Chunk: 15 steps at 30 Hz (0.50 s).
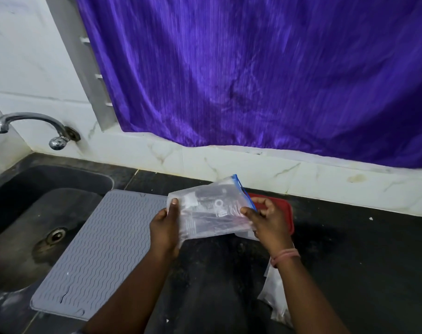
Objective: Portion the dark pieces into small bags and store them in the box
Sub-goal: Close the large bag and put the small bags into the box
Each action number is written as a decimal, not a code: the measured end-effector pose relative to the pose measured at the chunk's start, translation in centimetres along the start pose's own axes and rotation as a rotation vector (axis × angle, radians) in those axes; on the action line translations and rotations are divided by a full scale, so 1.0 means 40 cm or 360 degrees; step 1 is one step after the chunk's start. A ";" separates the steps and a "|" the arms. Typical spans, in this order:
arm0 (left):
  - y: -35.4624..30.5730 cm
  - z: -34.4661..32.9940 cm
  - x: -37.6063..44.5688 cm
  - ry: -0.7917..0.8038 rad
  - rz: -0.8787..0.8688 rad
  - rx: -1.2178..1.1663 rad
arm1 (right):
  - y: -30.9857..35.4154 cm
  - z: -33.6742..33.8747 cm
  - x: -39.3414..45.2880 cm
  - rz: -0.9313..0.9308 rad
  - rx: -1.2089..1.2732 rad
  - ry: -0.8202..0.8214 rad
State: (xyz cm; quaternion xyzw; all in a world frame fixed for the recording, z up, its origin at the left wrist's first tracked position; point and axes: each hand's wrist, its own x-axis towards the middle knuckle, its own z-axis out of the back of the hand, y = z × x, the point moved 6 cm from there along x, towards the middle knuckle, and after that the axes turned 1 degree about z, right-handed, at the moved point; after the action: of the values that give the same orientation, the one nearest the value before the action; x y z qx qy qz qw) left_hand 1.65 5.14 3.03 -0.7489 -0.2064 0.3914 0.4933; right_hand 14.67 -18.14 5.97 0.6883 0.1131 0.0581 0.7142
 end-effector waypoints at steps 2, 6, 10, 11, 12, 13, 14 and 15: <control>0.001 -0.017 -0.001 0.0142 0.0131 -0.0083 | 0.004 -0.001 -0.009 0.0045 -0.0035 0.0074; -0.016 -0.030 -0.009 0.0342 0.0225 -0.0227 | 0.000 0.028 -0.002 0.0086 -0.0146 0.0288; -0.014 -0.010 0.004 0.0345 0.0032 0.0149 | 0.000 0.057 0.002 0.0028 -0.0217 0.0471; -0.012 -0.009 0.005 0.0374 0.0004 0.0216 | 0.001 0.060 0.002 0.0015 -0.0218 0.0473; -0.008 -0.007 0.003 0.0408 -0.0012 0.0249 | 0.004 0.060 0.000 -0.0004 -0.0212 0.0478; -0.005 -0.009 0.000 0.0451 -0.0025 0.0256 | 0.006 0.061 0.000 -0.0035 -0.0195 0.0470; -0.003 -0.011 -0.004 0.0497 -0.0040 0.0254 | 0.011 0.059 -0.002 -0.0050 -0.0183 0.0430; -0.004 -0.019 -0.010 0.0541 -0.0059 0.0259 | 0.021 0.058 -0.005 -0.0032 -0.0201 0.0349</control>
State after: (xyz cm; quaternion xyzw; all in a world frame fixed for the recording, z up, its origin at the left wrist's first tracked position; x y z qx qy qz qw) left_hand 2.03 4.49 3.49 -0.7579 -0.1014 0.2655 0.5871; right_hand 15.11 -20.41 6.87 0.6302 0.1935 0.1329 0.7401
